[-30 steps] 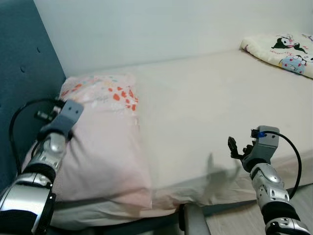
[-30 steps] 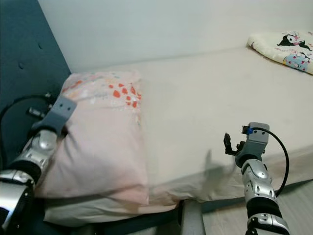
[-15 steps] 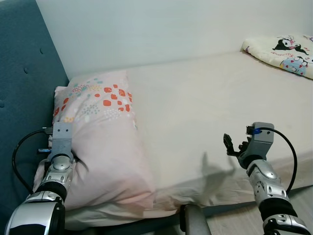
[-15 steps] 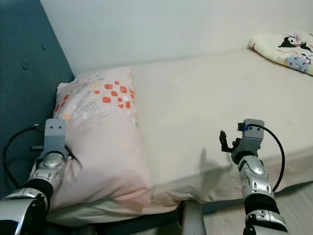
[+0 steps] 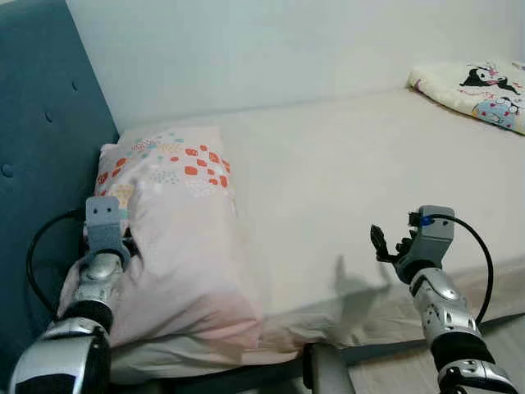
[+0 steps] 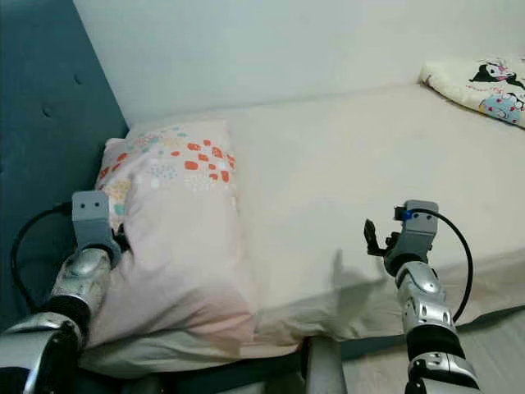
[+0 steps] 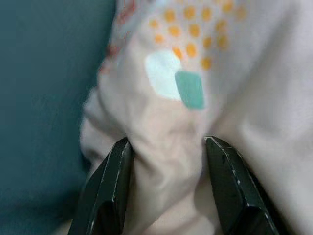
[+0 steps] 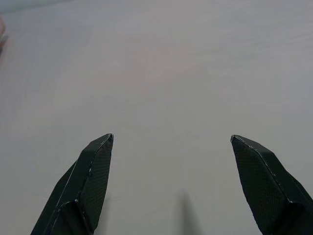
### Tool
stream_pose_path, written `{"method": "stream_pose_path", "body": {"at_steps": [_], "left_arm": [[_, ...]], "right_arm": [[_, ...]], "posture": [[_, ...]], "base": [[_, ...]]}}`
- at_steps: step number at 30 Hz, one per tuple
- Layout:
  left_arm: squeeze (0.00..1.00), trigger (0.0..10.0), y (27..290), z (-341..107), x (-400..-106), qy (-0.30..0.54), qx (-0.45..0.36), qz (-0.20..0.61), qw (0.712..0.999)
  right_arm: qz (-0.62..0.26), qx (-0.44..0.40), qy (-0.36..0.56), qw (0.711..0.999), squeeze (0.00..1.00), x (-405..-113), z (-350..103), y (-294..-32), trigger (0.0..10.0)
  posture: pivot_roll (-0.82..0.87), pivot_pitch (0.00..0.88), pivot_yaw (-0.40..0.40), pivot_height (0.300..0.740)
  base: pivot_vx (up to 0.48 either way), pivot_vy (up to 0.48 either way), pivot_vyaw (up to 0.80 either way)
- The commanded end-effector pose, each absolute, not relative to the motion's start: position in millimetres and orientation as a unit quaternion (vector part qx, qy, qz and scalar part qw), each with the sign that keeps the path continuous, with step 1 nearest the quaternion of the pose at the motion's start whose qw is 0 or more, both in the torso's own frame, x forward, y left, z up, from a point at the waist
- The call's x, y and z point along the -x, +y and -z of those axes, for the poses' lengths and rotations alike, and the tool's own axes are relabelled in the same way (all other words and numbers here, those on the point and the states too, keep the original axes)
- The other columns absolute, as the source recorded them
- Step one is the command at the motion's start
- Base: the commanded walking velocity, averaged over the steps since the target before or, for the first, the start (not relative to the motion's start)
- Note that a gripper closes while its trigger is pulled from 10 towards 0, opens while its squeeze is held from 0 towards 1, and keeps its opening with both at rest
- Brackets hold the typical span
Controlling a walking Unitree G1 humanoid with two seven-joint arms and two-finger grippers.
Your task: Clean up the room
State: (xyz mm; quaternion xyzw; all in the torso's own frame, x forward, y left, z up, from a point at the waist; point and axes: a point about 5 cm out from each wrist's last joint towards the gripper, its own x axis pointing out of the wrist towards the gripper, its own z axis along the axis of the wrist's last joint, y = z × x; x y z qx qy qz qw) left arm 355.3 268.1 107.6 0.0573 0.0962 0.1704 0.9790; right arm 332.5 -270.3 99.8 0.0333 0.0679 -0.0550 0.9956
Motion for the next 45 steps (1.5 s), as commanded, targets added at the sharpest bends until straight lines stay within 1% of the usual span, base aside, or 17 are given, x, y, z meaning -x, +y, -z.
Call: {"method": "stream_pose_path", "body": {"at_steps": [1,2,8,14,15,17,18,19,20,21,22,25,27,30,34,42,45], "left_arm": [[1.0,10.0,273,-116,-359,0.101,-0.089,-0.144,0.98],[1.0,10.0,280,-131,-363,0.115,-0.163,-0.079,0.977],[1.0,10.0,296,-166,-367,0.131,-0.28,-0.027,0.951],[1.0,10.0,289,-201,-367,0.1,-0.245,0.061,0.962],[0.0,10.0,275,-214,-366,0.069,-0.196,0.121,0.971],[0.0,10.0,275,-214,-366,0.069,-0.196,0.121,0.971],[0.0,10.0,256,-235,-361,0.008,-0.128,0.199,0.971],[0.0,10.0,256,-235,-361,0.008,-0.128,0.199,0.971],[0.0,10.0,238,-252,-353,-0.055,-0.062,0.271,0.959],[0.0,10.0,238,-252,-353,-0.055,-0.062,0.271,0.959],[0.0,10.0,223,-261,-347,-0.102,0.009,0.316,0.943],[0.0,10.0,204,-253,-351,-0.134,0.106,0.318,0.933],[0.0,10.0,181,-235,-357,-0.11,0.199,0.303,0.926],[0.0,10.0,172,-222,-359,-0.078,0.226,0.29,0.927],[0.0,10.0,140,-163,-358,0.037,0.269,0.231,0.934],[0.0,10.0,132,-146,-350,0.055,0.207,0.226,0.95],[0.0,10.0,133,-148,-350,0.045,0.215,0.221,0.95]], "right_arm": [[0.051,-0.031,0.08,0.995,0.0,-331,-96,-269,10.0],[0.059,-0.03,0.076,0.995,0.0,-331,-99,-276,10.0],[0.063,-0.036,0.068,0.995,0.0,-332,-103,-278,10.0],[0.065,-0.034,0.066,0.995,0.0,-333,-104,-277,10.0],[0.065,-0.037,0.066,0.995,0.0,-333,-104,-277,10.0],[0.065,-0.037,0.066,0.995,0.0,-333,-104,-277,10.0],[0.061,-0.037,0.066,0.995,0.0,-334,-104,-276,10.0],[0.061,-0.037,0.066,0.995,0.0,-334,-104,-276,10.0],[0.059,-0.04,0.067,0.995,0.0,-334,-104,-275,10.0],[0.059,-0.04,0.067,0.995,0.0,-334,-104,-275,10.0],[0.053,-0.043,0.067,0.995,0.0,-336,-104,-272,10.0],[0.036,-0.037,0.065,0.997,0.0,-340,-106,-263,10.0],[0.013,-0.033,0.062,0.997,0.0,-343,-107,-254,10.0],[0.005,-0.034,0.062,0.998,0.0,-344,-107,-250,10.0],[-0.019,-0.031,0.067,0.997,0.0,-345,-103,-235,10.0],[-0.044,-0.029,0.063,0.997,0.0,-348,-103,-225,10.0],[-0.048,-0.03,0.061,0.997,0.0,-348,-104,-223,10.0]], "posture": [[-0.16,0.0,0.033,0.496],[-0.15,0.0,0.029,0.496],[-0.15,0.0,0.024,0.496],[-0.14,0.0,0.018,0.496],[-0.13,0.0,0.017,0.501],[-0.13,0.0,0.017,0.501],[-0.12,0.0,0.017,0.506],[-0.12,0.0,0.017,0.506],[-0.12,0.0,0.017,0.511],[-0.12,0.0,0.017,0.511],[-0.12,0.0,0.01,0.516],[-0.13,0.0,0.001,0.526],[-0.13,0.0,-0.003,0.536],[-0.14,0.0,-0.004,0.541],[-0.14,0.0,-0.007,0.561],[-0.13,0.0,-0.012,0.591],[-0.13,0.0,-0.013,0.601]], "base": [[0.0,0.0,0.0],[0.0,0.0,0.0],[0.0,0.0,0.0],[0.0,0.0,0.0],[0.0,0.0,0.0],[0.0,0.0,0.0],[0.0,0.0,0.0],[0.0,0.0,0.0],[0.0,0.0,0.0],[0.0,0.0,0.0],[0.0,0.0,0.0],[0.0,0.0,0.0],[0.0,0.0,0.0],[0.0,0.0,0.0],[0.0,0.0,0.0],[-0.061,0.0,0.0],[-0.281,0.0,0.0]]}}
